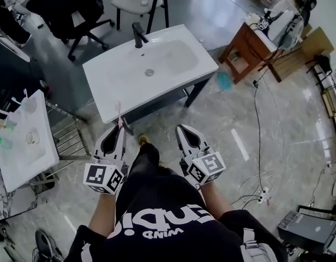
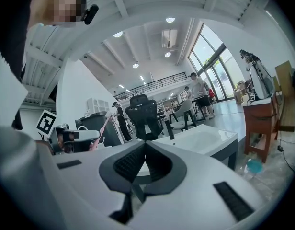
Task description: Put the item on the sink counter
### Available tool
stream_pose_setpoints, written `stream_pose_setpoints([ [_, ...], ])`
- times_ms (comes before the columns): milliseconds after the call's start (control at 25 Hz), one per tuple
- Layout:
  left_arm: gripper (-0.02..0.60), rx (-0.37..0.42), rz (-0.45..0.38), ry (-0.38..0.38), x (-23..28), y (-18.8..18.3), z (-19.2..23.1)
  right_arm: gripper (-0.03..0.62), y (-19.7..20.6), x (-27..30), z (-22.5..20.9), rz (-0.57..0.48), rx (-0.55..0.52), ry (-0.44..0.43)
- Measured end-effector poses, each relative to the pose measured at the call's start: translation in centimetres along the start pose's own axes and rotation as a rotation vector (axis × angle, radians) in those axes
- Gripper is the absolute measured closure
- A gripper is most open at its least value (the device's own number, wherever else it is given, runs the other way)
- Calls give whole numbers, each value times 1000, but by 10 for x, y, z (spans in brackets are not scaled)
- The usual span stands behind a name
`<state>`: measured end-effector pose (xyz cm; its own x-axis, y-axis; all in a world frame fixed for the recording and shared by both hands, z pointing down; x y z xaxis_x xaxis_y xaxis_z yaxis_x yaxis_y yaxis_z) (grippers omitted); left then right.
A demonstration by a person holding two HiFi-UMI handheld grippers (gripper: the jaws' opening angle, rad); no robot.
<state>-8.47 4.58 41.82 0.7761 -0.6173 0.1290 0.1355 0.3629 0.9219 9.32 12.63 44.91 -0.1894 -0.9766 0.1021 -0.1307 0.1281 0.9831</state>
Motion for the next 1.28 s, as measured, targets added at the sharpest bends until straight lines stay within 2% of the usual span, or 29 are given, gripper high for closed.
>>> stream_pose_setpoints([
  [280,518,-3,1,-2,34,-6,17,577,-5,33,-21,10,-2,-2],
  [600,518,-13,-1,-17,81,-19,55,577,-11,90,-41,26,-15,-25],
  [920,518,-22,-3,-68,136,-42,98,577,-30,167,-70,51,-40,-87],
  [1280,518,-24,-3,-105,163,-71,136,577,-47,242,-74,66,-56,-165],
])
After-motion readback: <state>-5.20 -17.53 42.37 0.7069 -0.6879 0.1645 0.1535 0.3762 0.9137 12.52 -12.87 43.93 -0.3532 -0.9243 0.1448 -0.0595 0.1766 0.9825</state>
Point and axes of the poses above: the fingertips, and each gripper's own axes: x forward along the fingers, z to its left, y out of its underside, the point moved 1 cm from there along -x, backward along the fingers, and after that the axes turned 8 degrees about -x, right-handed, at the moved point
